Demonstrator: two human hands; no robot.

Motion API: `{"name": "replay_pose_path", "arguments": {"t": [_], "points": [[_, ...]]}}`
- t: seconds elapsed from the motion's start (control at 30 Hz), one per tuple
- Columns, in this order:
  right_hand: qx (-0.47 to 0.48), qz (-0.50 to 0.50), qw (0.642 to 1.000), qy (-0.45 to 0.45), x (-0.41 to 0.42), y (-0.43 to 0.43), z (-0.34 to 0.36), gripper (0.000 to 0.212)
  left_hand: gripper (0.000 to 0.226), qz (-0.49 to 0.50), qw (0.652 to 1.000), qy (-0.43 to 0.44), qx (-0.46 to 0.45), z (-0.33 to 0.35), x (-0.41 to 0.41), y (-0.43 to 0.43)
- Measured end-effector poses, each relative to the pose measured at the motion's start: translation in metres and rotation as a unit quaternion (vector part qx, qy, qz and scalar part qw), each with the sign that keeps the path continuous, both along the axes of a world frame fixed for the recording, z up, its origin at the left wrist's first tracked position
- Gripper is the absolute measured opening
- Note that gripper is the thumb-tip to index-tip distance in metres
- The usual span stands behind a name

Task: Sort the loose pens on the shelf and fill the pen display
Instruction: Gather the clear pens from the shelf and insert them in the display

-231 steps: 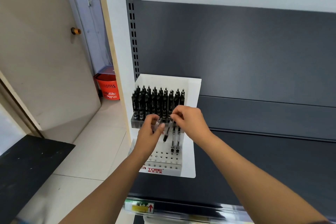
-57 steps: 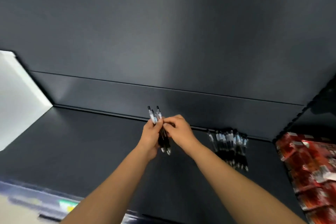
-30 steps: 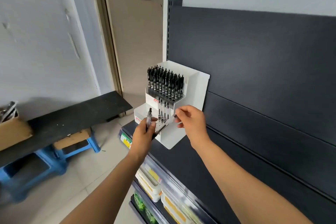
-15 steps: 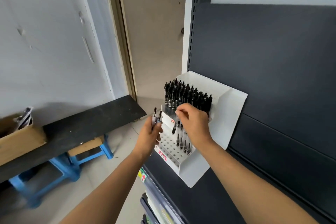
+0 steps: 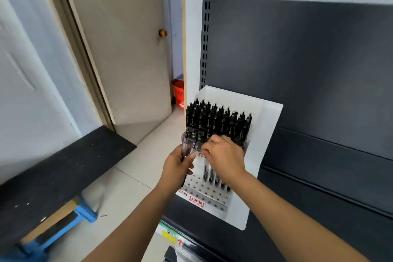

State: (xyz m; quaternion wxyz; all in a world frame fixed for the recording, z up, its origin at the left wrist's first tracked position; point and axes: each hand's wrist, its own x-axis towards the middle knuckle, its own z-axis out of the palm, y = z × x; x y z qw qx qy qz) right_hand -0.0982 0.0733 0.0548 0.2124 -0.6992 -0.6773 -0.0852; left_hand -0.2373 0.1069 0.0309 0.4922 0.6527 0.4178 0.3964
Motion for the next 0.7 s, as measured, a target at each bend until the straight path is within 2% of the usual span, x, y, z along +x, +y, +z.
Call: {"name": "replay_pose_path", "arguments": {"t": [0.1, 0.17, 0.23, 0.3, 0.4, 0.47, 0.53, 0.6, 0.63, 0.7], "points": [[0.009, -0.095, 0.994, -0.047, -0.013, 0.004, 0.002, 0.007, 0.005, -0.04, 0.999, -0.019, -0.006, 0.001, -0.011, 0.014], [-0.013, -0.111, 0.992, -0.06, -0.016, 0.002, 0.002, 0.007, 0.002, -0.064, 0.998, -0.021, -0.015, 0.0, -0.016, 0.018], [-0.057, -0.12, 0.991, 0.001, -0.021, -0.003, 0.003, 0.022, 0.005, -0.087, 0.995, -0.028, -0.027, -0.002, -0.021, 0.02], [-0.038, -0.119, 0.987, 0.104, -0.029, -0.007, 0.013, 0.028, 0.009, -0.115, 0.992, -0.037, -0.036, -0.001, -0.024, 0.022], [-0.02, -0.091, 0.961, 0.26, -0.037, -0.008, 0.029, 0.027, 0.012, -0.163, 0.985, -0.039, -0.041, 0.005, -0.021, 0.022], [-0.024, -0.08, 0.945, 0.317, -0.039, -0.01, 0.036, 0.019, 0.016, -0.186, 0.981, -0.039, -0.039, 0.009, -0.017, 0.019], [-0.006, -0.077, 0.908, 0.411, -0.037, -0.01, 0.038, 0.011, 0.018, -0.194, 0.979, -0.048, -0.03, 0.012, -0.015, 0.016], [0.007, -0.061, 0.848, 0.527, -0.037, -0.011, 0.041, 0.009, 0.016, -0.195, 0.979, -0.056, -0.016, 0.016, -0.016, 0.016], [0.007, -0.052, 0.833, 0.55, -0.036, -0.011, 0.042, 0.007, 0.016, -0.196, 0.979, -0.054, -0.008, 0.018, -0.016, 0.018], [0.007, -0.053, 0.852, 0.52, -0.034, -0.01, 0.044, 0.005, 0.018, -0.19, 0.981, -0.041, 0.011, 0.022, -0.016, 0.022]]}}
